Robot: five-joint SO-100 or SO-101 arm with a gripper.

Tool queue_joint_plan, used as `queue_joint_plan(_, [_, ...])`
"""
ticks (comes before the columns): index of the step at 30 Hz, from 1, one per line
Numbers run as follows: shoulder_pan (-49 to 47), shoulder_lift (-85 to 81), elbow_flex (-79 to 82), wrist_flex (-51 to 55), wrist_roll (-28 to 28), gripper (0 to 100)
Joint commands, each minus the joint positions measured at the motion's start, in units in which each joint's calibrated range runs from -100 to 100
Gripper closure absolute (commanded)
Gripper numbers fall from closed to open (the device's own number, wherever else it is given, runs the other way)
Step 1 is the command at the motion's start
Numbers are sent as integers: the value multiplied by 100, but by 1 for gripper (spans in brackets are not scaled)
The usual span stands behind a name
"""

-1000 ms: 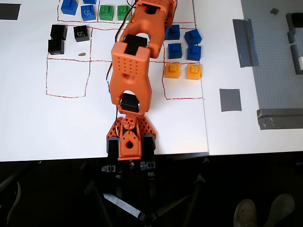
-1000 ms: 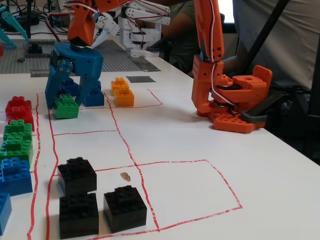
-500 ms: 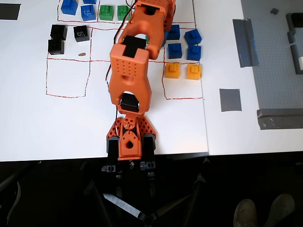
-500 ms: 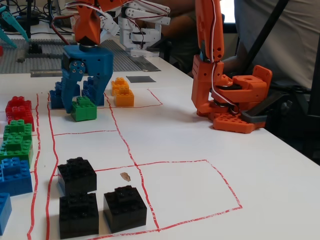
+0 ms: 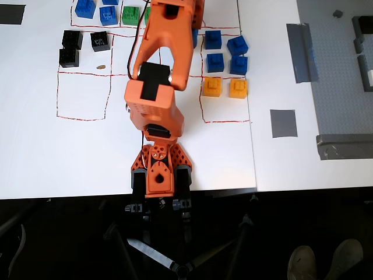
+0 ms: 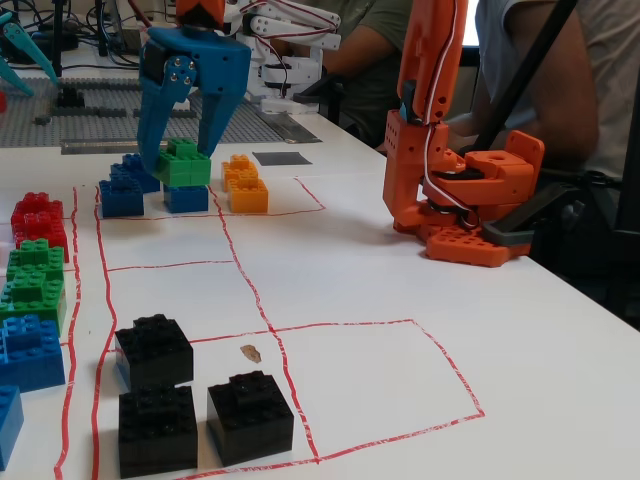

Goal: Grab the block and put it in the grey marker

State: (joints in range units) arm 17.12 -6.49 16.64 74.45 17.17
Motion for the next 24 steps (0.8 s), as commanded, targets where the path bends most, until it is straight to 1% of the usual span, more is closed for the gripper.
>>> queue_joint_plan(1, [643, -880, -488, 58, 264, 100])
queue_joint_plan(11, [2390, -500, -1087, 58, 918, 100])
queue_joint_plan(24, [4378, 1357, -2803, -154, 1548, 100])
